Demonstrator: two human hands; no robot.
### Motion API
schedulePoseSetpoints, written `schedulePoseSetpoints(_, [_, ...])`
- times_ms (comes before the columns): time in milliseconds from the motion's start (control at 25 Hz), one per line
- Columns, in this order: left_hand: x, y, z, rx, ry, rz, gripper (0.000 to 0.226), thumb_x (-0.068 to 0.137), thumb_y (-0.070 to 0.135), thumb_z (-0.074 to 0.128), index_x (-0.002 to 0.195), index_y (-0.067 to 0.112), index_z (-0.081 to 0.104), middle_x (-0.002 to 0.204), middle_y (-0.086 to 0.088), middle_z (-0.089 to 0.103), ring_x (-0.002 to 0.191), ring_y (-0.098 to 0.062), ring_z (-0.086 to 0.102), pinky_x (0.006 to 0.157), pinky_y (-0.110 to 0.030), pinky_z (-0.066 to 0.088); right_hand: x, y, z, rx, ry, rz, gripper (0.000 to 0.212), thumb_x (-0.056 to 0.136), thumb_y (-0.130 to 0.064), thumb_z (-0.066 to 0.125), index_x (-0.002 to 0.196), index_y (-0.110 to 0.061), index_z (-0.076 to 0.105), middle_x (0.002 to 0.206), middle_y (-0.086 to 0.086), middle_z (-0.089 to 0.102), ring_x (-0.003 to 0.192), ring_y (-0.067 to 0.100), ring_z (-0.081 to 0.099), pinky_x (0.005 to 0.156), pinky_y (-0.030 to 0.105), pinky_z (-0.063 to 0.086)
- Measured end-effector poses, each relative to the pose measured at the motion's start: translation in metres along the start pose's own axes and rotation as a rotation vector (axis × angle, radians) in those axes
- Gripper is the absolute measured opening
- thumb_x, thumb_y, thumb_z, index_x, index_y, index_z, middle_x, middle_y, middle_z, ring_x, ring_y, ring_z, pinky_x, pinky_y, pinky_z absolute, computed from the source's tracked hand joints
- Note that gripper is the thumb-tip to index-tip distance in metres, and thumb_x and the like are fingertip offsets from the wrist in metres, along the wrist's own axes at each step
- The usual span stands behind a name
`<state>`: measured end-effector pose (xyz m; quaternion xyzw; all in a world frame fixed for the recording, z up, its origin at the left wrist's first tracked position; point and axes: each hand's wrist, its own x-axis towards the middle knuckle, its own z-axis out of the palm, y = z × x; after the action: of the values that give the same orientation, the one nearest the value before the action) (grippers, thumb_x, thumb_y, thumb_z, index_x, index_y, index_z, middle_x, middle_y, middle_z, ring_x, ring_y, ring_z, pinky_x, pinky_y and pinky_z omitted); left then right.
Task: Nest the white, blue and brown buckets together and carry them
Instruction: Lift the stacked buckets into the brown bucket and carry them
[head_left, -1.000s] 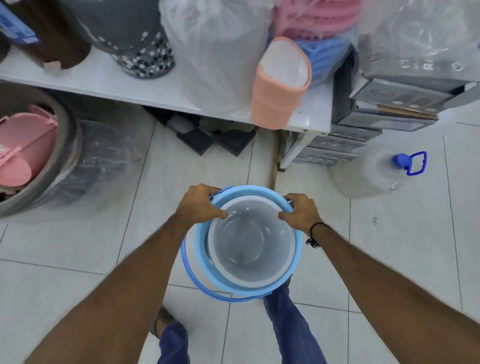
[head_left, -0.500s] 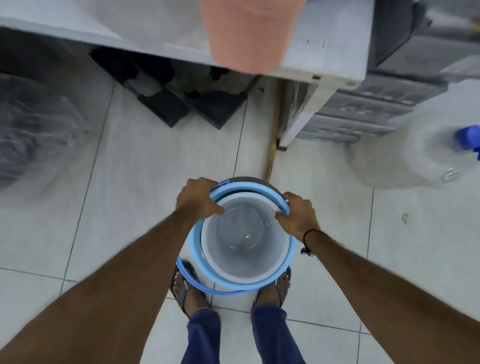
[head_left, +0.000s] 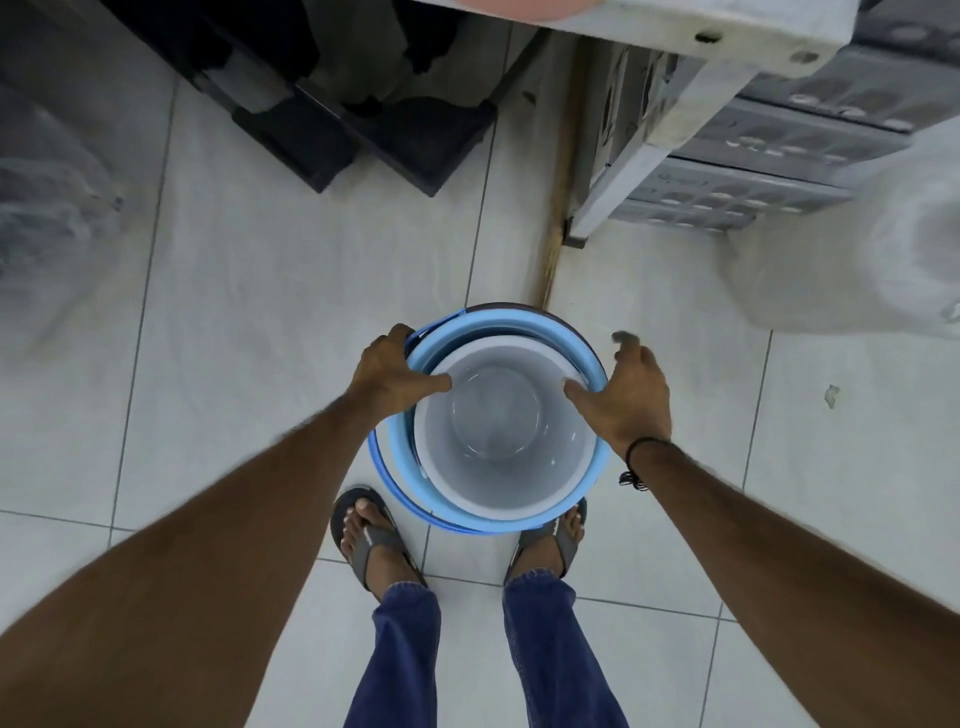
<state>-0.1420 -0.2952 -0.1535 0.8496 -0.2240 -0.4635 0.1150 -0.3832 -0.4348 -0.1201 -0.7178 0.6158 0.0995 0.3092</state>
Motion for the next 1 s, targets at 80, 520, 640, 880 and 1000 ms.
schedulePoseSetpoints(80, [0.001, -0.003, -0.005, -0.007, -0.034, -0.033, 0.059, 0.053, 0.051, 0.089, 0.095, 0.024, 0.058, 0.091, 0.0, 0.066, 0.075, -0.016, 0.062, 0.058, -0.027, 0.049, 0.002, 0.008, 0.003, 0.029, -0.197, 0.115, 0.063, 0.076, -0.049, 0.076, 0.127, -0.019, 0.054, 0.109, 0.007, 0.067, 0.087, 0.024, 0.06, 0.075, 0.031, 0.05])
schedulePoseSetpoints(520, [-0.188, -0.013, -0.151, -0.427, 0.12, -0.231, 0.077, 0.034, 0.062, 0.095, 0.096, 0.029, 0.063, 0.088, 0.003, 0.067, 0.074, -0.01, 0.068, 0.053, -0.022, 0.051, -0.125, -0.116, -0.1, 0.17, -0.167, -0.01, 0.035, 0.077, -0.057, 0.072, 0.079, -0.023, 0.069, 0.075, 0.005, 0.069, 0.073, 0.025, 0.065, 0.063, 0.03, 0.048])
schedulePoseSetpoints(640, [-0.275, -0.002, -0.256, -0.481, 0.104, -0.225, 0.074, 0.037, 0.057, 0.097, 0.096, 0.021, 0.069, 0.09, -0.005, 0.074, 0.067, -0.015, 0.071, 0.045, -0.02, 0.052, -0.193, -0.201, -0.178, 0.164, -0.141, -0.08, 0.037, 0.072, -0.06, 0.074, 0.063, -0.027, 0.061, 0.065, 0.002, 0.063, 0.068, 0.025, 0.062, 0.056, 0.03, 0.046])
schedulePoseSetpoints(880, [-0.418, 0.025, -0.478, -0.397, 0.241, -0.093, 0.055, 0.048, 0.057, 0.092, 0.082, 0.017, 0.076, 0.081, -0.007, 0.078, 0.058, -0.014, 0.073, 0.054, -0.026, 0.061, -0.299, -0.383, -0.309, 0.117, -0.078, -0.302, 0.045, 0.067, -0.064, 0.076, 0.068, -0.019, 0.069, 0.062, 0.001, 0.061, 0.075, 0.027, 0.067, 0.056, 0.029, 0.045])
schedulePoseSetpoints(1000, [-0.453, 0.045, -0.574, -0.326, 0.371, -0.025, 0.068, 0.036, 0.07, 0.085, 0.072, 0.013, 0.075, 0.063, 0.003, 0.075, 0.047, -0.008, 0.067, 0.045, -0.018, 0.053, -0.313, -0.462, -0.359, 0.132, -0.033, -0.403, 0.055, 0.061, -0.068, 0.077, 0.073, -0.015, 0.072, 0.068, 0.004, 0.068, 0.078, 0.028, 0.069, 0.059, 0.027, 0.043])
